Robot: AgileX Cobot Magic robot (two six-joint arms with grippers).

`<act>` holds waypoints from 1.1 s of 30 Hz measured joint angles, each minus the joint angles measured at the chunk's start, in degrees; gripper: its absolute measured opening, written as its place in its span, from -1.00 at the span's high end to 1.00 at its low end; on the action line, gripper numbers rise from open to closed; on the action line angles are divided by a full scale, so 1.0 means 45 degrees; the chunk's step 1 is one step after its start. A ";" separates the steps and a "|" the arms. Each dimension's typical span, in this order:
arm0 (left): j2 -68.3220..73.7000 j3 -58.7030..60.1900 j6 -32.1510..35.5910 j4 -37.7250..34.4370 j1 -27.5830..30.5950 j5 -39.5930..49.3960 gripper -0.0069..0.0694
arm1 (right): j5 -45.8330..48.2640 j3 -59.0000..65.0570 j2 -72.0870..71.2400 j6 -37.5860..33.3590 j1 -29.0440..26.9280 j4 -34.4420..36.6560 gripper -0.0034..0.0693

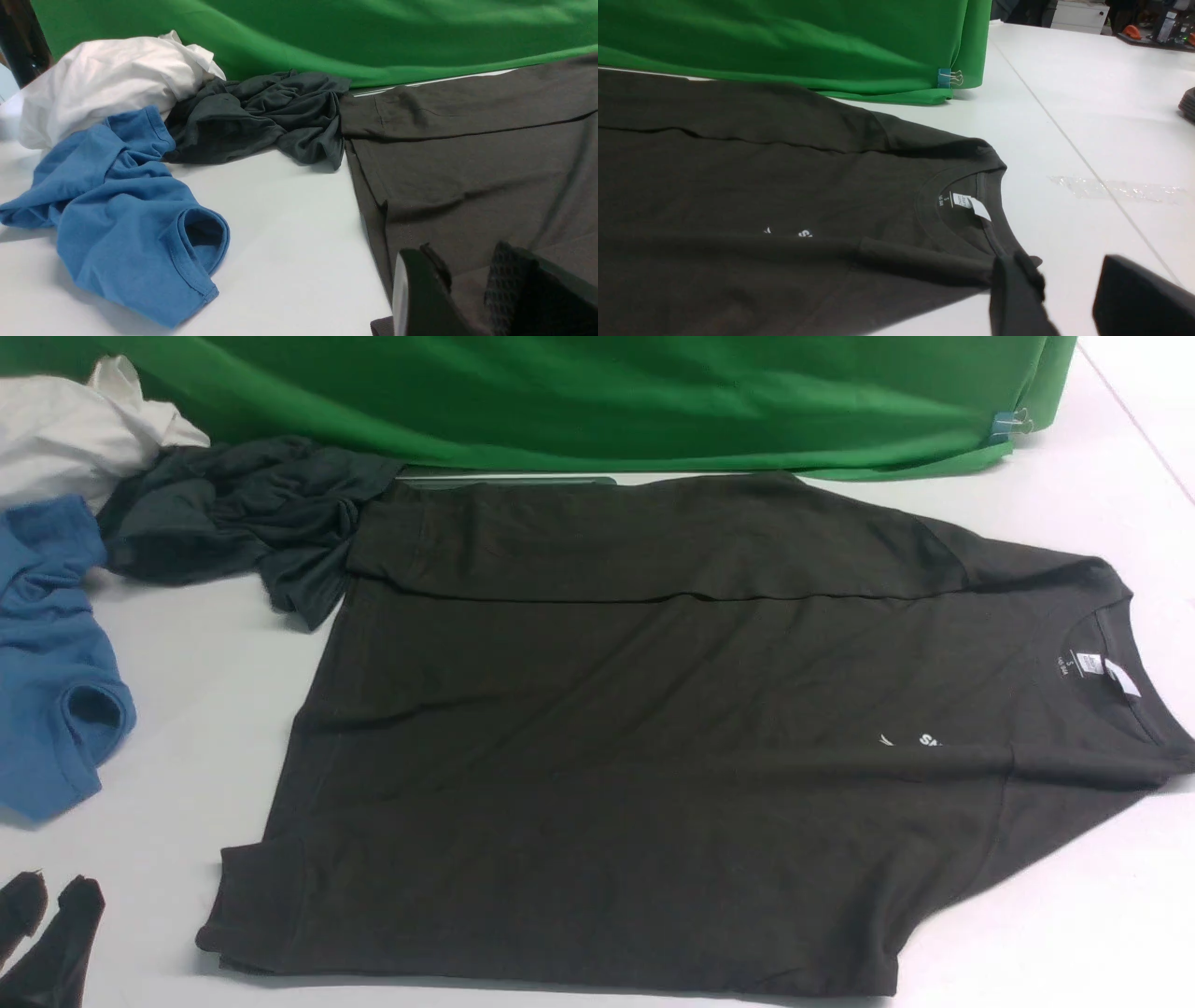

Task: Fold a long-sleeved shirt on a white desktop.
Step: 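Grasp the left edge of the dark T-shirt lying flat on the table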

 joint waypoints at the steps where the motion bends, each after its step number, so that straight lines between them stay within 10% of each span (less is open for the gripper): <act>1: 0.0000 0.0000 0.0000 0.0000 0.0000 0.0000 0.25 | 0.0000 0.0000 0.0000 0.0000 0.0000 0.0000 0.24; 19: 0.0000 0.0010 -0.0060 -0.0179 0.0000 -0.0371 0.25 | -0.0005 0.0000 0.0000 0.0000 0.0000 -0.0067 0.24; 27: 0.0000 0.0010 -0.3478 -0.6062 0.0000 -0.5298 0.25 | -0.0005 0.0000 0.0000 0.0000 0.0000 0.0000 0.24; 33: 0.0000 0.0010 -0.4570 -0.4606 0.0000 -0.7104 0.25 | -0.0005 0.0000 0.0000 0.0000 0.0000 0.0000 0.24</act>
